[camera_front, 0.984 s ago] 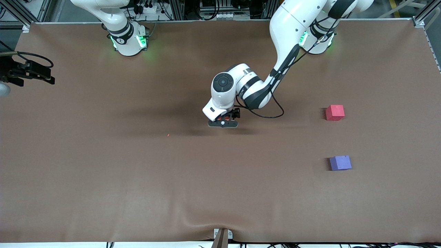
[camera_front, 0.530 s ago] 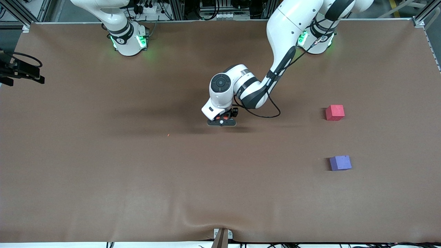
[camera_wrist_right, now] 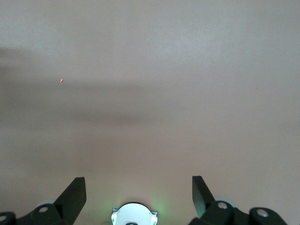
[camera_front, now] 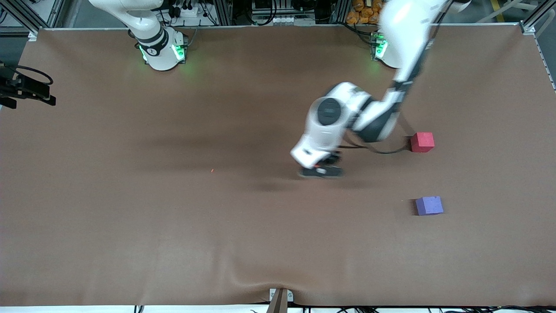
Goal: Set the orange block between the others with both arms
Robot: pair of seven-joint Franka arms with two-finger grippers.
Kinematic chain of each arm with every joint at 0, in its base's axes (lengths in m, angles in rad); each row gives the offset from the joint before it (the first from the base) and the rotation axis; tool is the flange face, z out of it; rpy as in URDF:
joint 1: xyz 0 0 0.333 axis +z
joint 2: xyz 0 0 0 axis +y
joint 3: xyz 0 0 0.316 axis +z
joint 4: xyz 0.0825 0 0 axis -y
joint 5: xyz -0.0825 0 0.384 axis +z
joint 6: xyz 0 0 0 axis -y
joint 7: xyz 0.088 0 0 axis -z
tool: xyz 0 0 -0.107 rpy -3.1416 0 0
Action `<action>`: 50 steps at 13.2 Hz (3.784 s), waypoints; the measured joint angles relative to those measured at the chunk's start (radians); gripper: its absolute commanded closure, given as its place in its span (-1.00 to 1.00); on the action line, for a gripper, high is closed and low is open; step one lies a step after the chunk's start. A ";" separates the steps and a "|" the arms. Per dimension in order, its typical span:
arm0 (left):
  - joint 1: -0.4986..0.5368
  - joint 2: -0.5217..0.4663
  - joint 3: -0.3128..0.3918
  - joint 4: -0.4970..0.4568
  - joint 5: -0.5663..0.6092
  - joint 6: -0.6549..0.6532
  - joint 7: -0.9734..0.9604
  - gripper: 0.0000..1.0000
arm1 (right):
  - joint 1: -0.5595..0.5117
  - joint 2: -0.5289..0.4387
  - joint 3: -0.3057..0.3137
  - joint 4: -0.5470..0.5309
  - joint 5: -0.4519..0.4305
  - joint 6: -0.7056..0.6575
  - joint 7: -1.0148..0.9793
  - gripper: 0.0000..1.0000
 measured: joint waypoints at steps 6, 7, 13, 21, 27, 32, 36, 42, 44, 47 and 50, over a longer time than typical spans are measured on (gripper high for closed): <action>0.288 -0.107 0.000 -0.135 0.000 -0.082 0.378 1.00 | 0.000 0.002 0.005 0.000 0.000 0.001 -0.004 -1.00; 0.324 -0.107 0.000 -0.145 0.000 -0.081 0.426 1.00 | 0.001 0.002 0.007 0.000 0.000 0.001 -0.004 -1.00; 0.497 -0.085 0.000 -0.250 0.000 0.098 0.646 1.00 | 0.003 0.003 0.011 0.000 0.000 0.003 -0.004 -1.00; 0.570 0.009 -0.001 -0.275 0.000 0.196 0.692 1.00 | 0.014 0.004 0.014 0.000 0.000 0.004 -0.004 -1.00; 0.593 0.026 -0.001 -0.275 0.000 0.205 0.591 1.00 | 0.014 0.004 0.014 0.000 0.000 0.004 -0.004 -1.00; 0.593 0.029 -0.007 -0.275 0.000 0.205 0.534 1.00 | 0.014 0.006 0.014 0.000 0.000 0.004 -0.004 -1.00; 0.592 0.035 -0.010 -0.276 0.000 0.205 0.531 0.72 | 0.014 0.007 0.014 0.000 0.000 0.004 -0.004 -1.00; 0.592 0.035 -0.012 -0.272 0.000 0.205 0.521 -1.00 | 0.015 0.007 0.015 0.000 0.000 0.004 -0.004 -1.00; 0.592 0.009 -0.022 -0.253 0.000 0.156 0.492 -1.00 | 0.015 0.007 0.015 0.000 0.000 0.004 -0.004 -1.00; 0.592 -0.086 -0.073 -0.188 0.000 -0.037 0.439 -1.00 | 0.015 0.007 0.014 0.000 0.000 0.005 -0.004 -1.00; 0.592 -0.200 -0.120 -0.085 -0.028 -0.234 0.379 -1.00 | 0.015 0.007 0.014 0.000 0.000 0.005 -0.004 -1.00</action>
